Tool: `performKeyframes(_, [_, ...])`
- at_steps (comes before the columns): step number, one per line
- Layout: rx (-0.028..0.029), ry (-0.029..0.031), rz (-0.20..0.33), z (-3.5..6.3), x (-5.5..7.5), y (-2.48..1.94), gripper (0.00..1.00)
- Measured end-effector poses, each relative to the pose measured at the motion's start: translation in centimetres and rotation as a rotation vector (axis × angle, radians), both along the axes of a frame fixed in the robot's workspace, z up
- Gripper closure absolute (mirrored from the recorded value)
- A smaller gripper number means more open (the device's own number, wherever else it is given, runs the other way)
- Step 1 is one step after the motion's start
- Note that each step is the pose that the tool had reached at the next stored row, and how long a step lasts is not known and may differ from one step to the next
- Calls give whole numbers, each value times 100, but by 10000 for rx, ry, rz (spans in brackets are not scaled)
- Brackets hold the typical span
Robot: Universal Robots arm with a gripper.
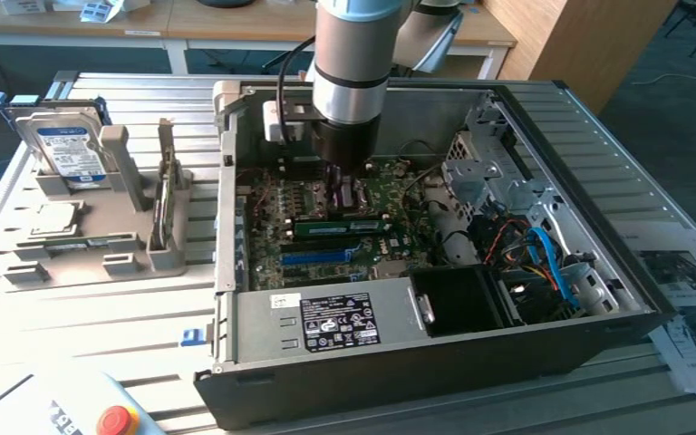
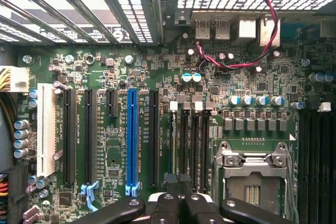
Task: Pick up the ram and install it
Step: 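Press down the ram until it locks into place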
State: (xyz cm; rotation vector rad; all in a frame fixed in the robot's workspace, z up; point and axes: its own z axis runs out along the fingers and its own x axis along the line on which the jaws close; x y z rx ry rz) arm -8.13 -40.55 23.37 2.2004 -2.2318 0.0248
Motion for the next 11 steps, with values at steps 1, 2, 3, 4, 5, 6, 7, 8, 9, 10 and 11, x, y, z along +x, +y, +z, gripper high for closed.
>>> performKeyframes(1, [0, 0, 1, 0, 0, 0, 90])
performKeyframes(2, [0, 0, -1, 0, 0, 0, 90])
performKeyframes(3, [0, 0, -1, 0, -1, 0, 90])
performKeyframes(4, [0, 0, -2, 0, -1, 0, 90])
performKeyframes(5, [0, 0, -3, 0, -1, -5, 90])
performKeyframes(6, [0, -1, -3, 0, -1, -11, 90])
performKeyframes(7, [0, -1, -3, 0, -1, -13, 90])
performKeyframes(8, [0, -1, -4, 0, -1, -13, 90])
performKeyframes(9, [0, -1, -3, 0, -1, -13, 90])
performKeyframes(10, [0, -1, -2, 0, -1, -14, 90])
performKeyframes(11, [0, 0, -2, 0, 0, -14, 90])
